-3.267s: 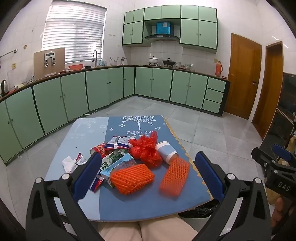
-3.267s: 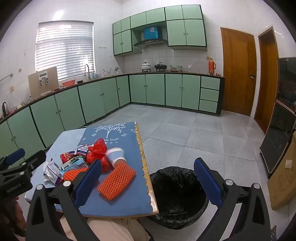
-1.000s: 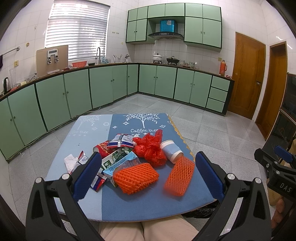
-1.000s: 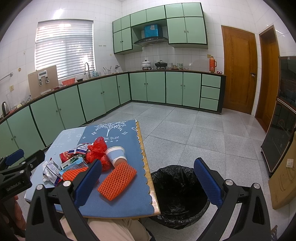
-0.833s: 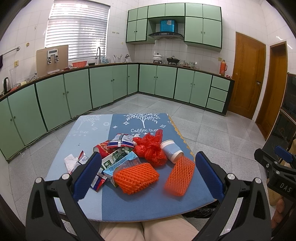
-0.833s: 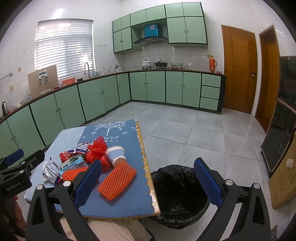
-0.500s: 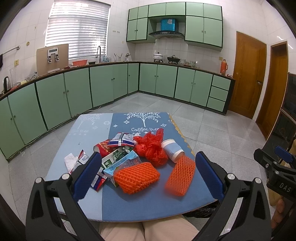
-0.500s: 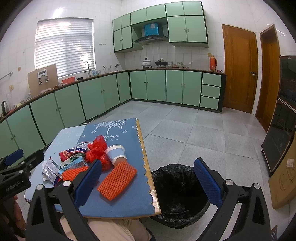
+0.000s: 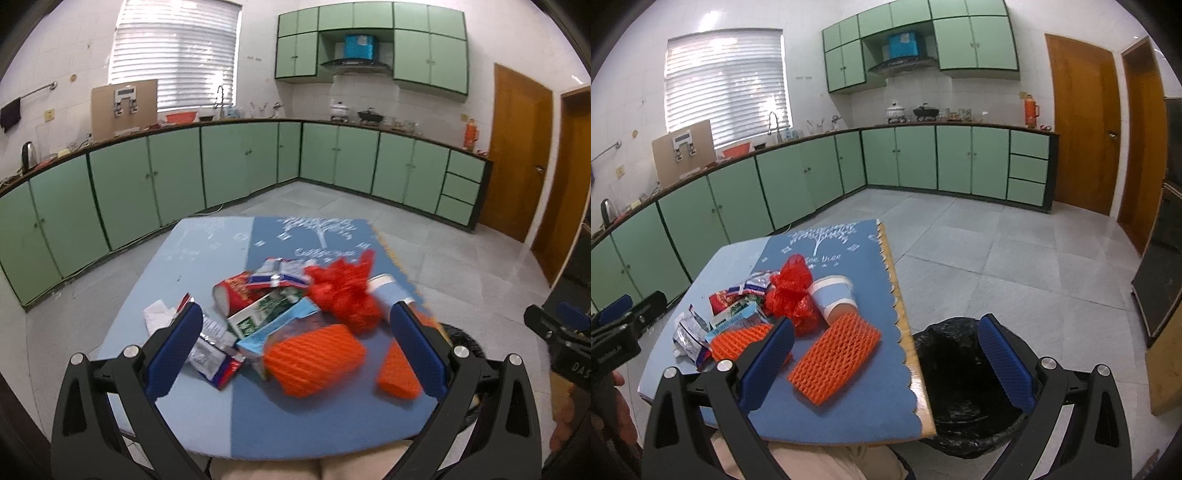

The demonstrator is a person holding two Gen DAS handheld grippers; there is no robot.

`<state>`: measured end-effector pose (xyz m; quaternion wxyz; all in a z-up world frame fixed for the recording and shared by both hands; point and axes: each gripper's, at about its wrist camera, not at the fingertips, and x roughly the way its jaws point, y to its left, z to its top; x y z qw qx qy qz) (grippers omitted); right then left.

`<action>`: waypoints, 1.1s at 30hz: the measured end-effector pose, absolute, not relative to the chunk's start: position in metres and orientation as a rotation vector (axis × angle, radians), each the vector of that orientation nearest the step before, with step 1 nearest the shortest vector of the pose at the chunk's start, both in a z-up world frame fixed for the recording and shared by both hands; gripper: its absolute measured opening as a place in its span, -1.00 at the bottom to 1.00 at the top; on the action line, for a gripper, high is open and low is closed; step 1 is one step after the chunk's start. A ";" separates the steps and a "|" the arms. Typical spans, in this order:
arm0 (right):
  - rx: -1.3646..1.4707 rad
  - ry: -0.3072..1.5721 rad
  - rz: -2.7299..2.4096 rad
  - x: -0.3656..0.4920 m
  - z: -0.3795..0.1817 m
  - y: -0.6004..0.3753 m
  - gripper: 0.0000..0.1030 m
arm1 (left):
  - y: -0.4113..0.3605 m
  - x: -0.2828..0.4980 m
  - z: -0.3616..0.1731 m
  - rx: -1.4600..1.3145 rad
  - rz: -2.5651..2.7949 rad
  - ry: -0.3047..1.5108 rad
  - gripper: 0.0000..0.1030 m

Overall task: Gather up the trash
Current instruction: 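Grasp the long orange foam net with the right tool while the left tool grasps the round orange net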

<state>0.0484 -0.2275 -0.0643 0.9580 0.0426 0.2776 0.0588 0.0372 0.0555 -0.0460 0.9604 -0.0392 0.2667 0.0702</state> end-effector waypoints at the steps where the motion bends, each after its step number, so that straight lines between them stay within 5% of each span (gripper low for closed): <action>1: 0.087 0.573 0.127 0.053 -0.069 -0.225 0.84 | 0.059 0.039 -0.050 -0.079 0.148 0.545 0.90; 16: 0.090 0.860 0.228 0.143 -0.178 -0.183 0.37 | 0.071 0.083 -0.123 -0.077 0.094 0.683 0.90; 20: 0.109 0.926 0.289 0.151 -0.191 -0.177 -0.32 | 0.069 0.087 -0.129 -0.085 0.076 0.704 0.90; 24: 0.122 0.923 0.325 0.151 -0.193 -0.176 -0.77 | 0.063 0.091 -0.138 -0.096 0.050 0.737 0.89; 28: 0.099 0.895 0.321 0.143 -0.183 -0.180 -0.81 | 0.055 0.095 -0.145 -0.092 0.023 0.771 0.45; 33: 0.093 0.886 0.317 0.137 -0.176 -0.186 -0.81 | 0.050 0.097 -0.151 -0.092 0.016 0.794 0.12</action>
